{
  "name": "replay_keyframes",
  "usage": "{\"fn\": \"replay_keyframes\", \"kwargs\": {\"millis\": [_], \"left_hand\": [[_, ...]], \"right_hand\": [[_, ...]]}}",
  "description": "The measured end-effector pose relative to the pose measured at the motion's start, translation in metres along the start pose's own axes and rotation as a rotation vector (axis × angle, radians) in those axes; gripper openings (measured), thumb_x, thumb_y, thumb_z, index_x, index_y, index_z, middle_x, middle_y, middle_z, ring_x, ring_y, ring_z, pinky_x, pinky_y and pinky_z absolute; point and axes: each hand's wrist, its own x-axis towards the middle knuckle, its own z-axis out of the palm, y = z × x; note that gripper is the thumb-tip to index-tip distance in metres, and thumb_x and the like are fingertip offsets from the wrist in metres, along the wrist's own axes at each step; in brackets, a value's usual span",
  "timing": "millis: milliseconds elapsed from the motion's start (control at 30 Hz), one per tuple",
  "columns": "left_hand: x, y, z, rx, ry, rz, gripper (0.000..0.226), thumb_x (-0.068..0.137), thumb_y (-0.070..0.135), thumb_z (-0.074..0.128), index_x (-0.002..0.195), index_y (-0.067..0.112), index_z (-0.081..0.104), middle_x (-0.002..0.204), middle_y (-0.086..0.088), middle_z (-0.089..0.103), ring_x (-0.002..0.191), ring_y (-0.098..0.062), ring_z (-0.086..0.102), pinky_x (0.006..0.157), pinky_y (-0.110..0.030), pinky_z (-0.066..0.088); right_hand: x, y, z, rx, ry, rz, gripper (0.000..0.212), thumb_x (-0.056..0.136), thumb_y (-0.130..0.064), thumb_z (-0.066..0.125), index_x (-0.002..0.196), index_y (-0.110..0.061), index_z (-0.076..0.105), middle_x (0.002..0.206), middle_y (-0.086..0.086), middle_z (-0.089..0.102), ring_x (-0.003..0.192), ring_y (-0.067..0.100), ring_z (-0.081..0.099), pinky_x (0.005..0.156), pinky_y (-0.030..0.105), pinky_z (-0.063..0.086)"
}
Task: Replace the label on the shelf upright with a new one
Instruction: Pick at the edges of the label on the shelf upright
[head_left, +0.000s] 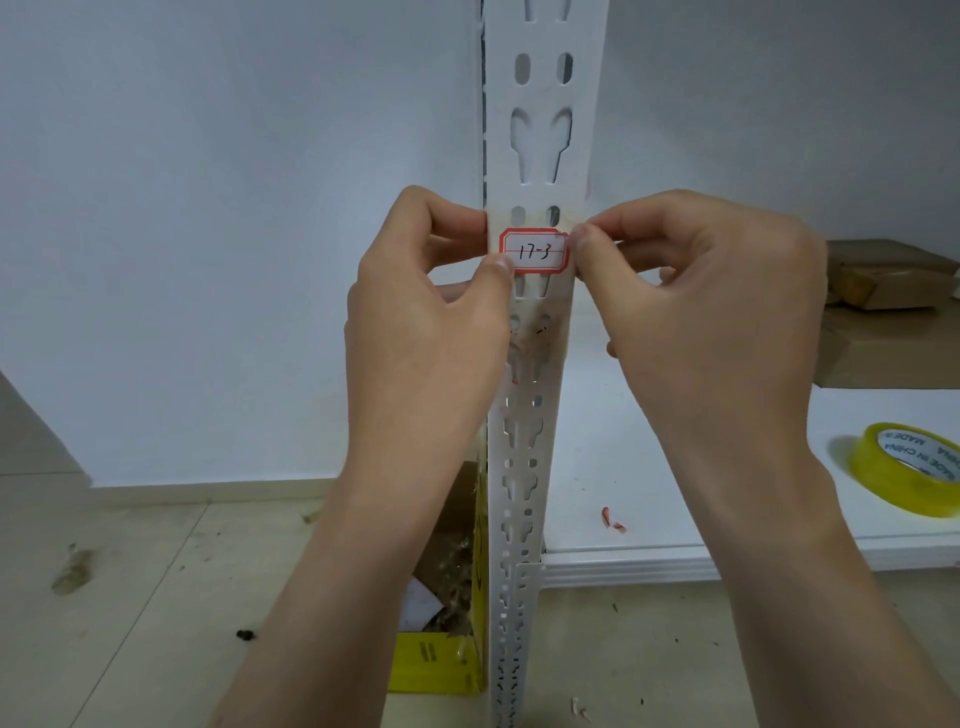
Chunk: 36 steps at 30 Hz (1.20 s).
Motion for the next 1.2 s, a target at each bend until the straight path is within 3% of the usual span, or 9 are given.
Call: {"fn": "replay_keyframes", "kwargs": {"millis": [133, 400, 567, 733, 1000, 1200], "left_hand": [[0.0, 0.0, 0.0, -0.003, 0.001, 0.0, 0.021, 0.098, 0.022, 0.069, 0.09, 0.034, 0.055, 0.104, 0.02, 0.074, 0.089, 0.015, 0.067, 0.078, -0.037, 0.064], [0.001, 0.001, -0.001, -0.008, -0.004, -0.002, 0.02, 0.098, 0.022, 0.07, 0.091, 0.033, 0.055, 0.103, 0.019, 0.074, 0.088, 0.015, 0.067, 0.075, -0.032, 0.063], [0.001, 0.001, -0.001, -0.006, -0.01, -0.001, 0.024, 0.097, 0.024, 0.071, 0.09, 0.036, 0.052, 0.105, 0.019, 0.074, 0.093, 0.012, 0.068, 0.075, -0.028, 0.064], [0.001, 0.001, -0.002, -0.02, -0.017, 0.0, 0.022, 0.097, 0.025, 0.072, 0.092, 0.035, 0.053, 0.108, 0.017, 0.074, 0.098, 0.004, 0.07, 0.079, -0.032, 0.065], [0.002, 0.0, -0.003, -0.044, -0.026, 0.001, 0.019, 0.097, 0.021, 0.072, 0.094, 0.03, 0.055, 0.104, 0.017, 0.074, 0.098, 0.009, 0.067, 0.072, -0.023, 0.062], [0.002, 0.001, -0.004, -0.043, -0.024, 0.0, 0.02, 0.096, 0.021, 0.072, 0.094, 0.031, 0.055, 0.106, 0.015, 0.074, 0.098, -0.001, 0.071, 0.077, -0.029, 0.064]], "right_hand": [[-0.003, -0.001, -0.002, -0.027, 0.038, -0.068, 0.015, 0.093, -0.041, 0.068, 0.094, -0.033, 0.08, 0.079, -0.017, 0.076, 0.063, 0.009, 0.068, 0.061, 0.039, 0.059], [-0.005, -0.003, 0.002, -0.088, 0.065, -0.161, 0.015, 0.093, -0.038, 0.071, 0.097, -0.028, 0.082, 0.087, -0.012, 0.08, 0.076, 0.012, 0.073, 0.068, 0.038, 0.06], [-0.005, -0.006, 0.005, -0.121, 0.098, -0.171, 0.013, 0.092, -0.036, 0.073, 0.092, -0.026, 0.082, 0.084, -0.011, 0.079, 0.073, 0.009, 0.071, 0.062, 0.021, 0.05], [-0.004, -0.007, 0.004, -0.139, 0.044, -0.19, 0.014, 0.092, -0.039, 0.07, 0.091, -0.029, 0.08, 0.085, -0.013, 0.078, 0.074, 0.009, 0.07, 0.066, 0.036, 0.058], [-0.004, -0.008, 0.001, -0.126, 0.072, -0.157, 0.016, 0.092, -0.041, 0.07, 0.093, -0.03, 0.082, 0.085, -0.013, 0.079, 0.07, 0.01, 0.069, 0.064, 0.037, 0.058], [-0.005, -0.01, 0.002, -0.166, 0.066, -0.165, 0.017, 0.091, -0.041, 0.072, 0.091, -0.028, 0.082, 0.084, -0.01, 0.079, 0.074, 0.017, 0.073, 0.063, 0.039, 0.058]]}}
